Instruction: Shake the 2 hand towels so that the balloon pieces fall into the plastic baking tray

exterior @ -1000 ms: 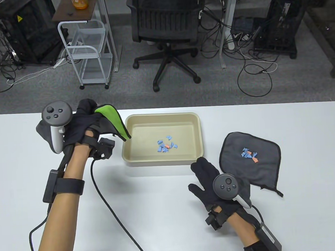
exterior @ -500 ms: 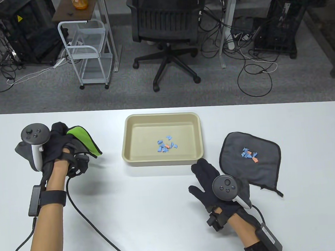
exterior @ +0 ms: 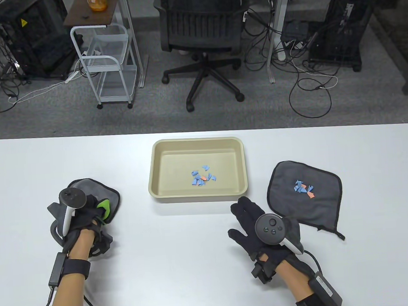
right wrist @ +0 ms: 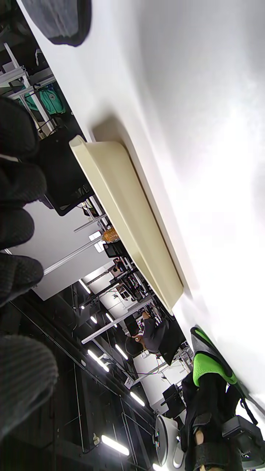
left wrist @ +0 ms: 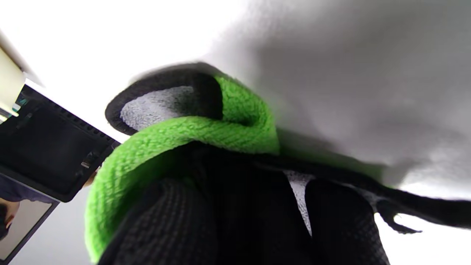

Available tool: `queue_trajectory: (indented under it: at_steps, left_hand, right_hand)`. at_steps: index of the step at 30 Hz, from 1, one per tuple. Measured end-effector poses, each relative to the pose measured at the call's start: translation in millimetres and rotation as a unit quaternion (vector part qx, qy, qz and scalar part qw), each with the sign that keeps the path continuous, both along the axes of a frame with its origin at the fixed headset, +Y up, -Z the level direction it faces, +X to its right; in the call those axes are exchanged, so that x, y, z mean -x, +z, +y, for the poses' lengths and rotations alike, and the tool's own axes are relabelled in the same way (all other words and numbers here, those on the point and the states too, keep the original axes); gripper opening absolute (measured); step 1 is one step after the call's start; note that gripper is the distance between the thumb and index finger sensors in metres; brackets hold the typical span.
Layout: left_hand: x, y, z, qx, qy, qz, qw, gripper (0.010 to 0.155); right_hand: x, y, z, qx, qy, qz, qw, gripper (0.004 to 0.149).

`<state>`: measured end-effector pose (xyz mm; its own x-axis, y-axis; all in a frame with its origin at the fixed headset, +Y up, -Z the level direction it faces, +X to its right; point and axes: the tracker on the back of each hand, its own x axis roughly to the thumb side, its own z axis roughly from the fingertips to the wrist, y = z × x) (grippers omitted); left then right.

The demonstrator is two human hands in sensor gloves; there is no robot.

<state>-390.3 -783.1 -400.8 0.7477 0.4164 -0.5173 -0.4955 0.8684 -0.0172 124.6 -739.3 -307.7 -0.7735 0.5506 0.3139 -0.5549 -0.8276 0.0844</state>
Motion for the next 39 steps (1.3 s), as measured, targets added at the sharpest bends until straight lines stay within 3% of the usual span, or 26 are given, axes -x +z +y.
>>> queue_trajectory:
  at_steps: [7, 10, 14, 19, 22, 26, 30, 34, 39]
  left_hand:
    - [5, 5, 6, 0.020, 0.095, -0.031, 0.995, 0.055]
    - [7, 16, 22, -0.002, 0.114, -0.010, 0.993, 0.065]
    - [-2, 32, 49, -0.041, 0.105, -0.028, 0.993, 0.069]
    - [-53, 52, 86, -0.129, 0.119, -0.122, 0.977, 0.074]
    - [-97, 64, 93, -0.138, 0.107, -0.196, 0.965, 0.080]
    - [-170, 83, 72, -0.095, 0.106, -0.310, 0.940, 0.083]
    - [-204, 92, 39, -0.056, 0.106, -0.355, 0.927, 0.083]
    - [-212, 92, 12, -0.025, 0.102, -0.367, 0.924, 0.081]
    - [-210, 90, 14, -0.036, 0.108, -0.363, 0.925, 0.080]
  right_hand:
    - [2, 0, 0, 0.003, 0.005, 0.002, 1.000, 0.075]
    - [3, 1, 3, -0.001, 0.001, 0.004, 1.000, 0.075]
    - [4, 3, 6, -0.010, -0.002, 0.006, 1.000, 0.075]
    - [7, 3, 8, -0.015, -0.002, 0.009, 1.000, 0.075]
    - [9, 4, 8, -0.016, -0.001, 0.011, 1.000, 0.075]
    - [12, 4, 6, -0.013, 0.003, 0.013, 1.000, 0.075]
    - [15, 5, 1, -0.007, 0.011, 0.016, 1.000, 0.075]
    - [21, 4, -7, 0.013, 0.021, 0.024, 0.999, 0.076]
    - [26, 5, -9, 0.011, 0.028, 0.031, 0.999, 0.076]
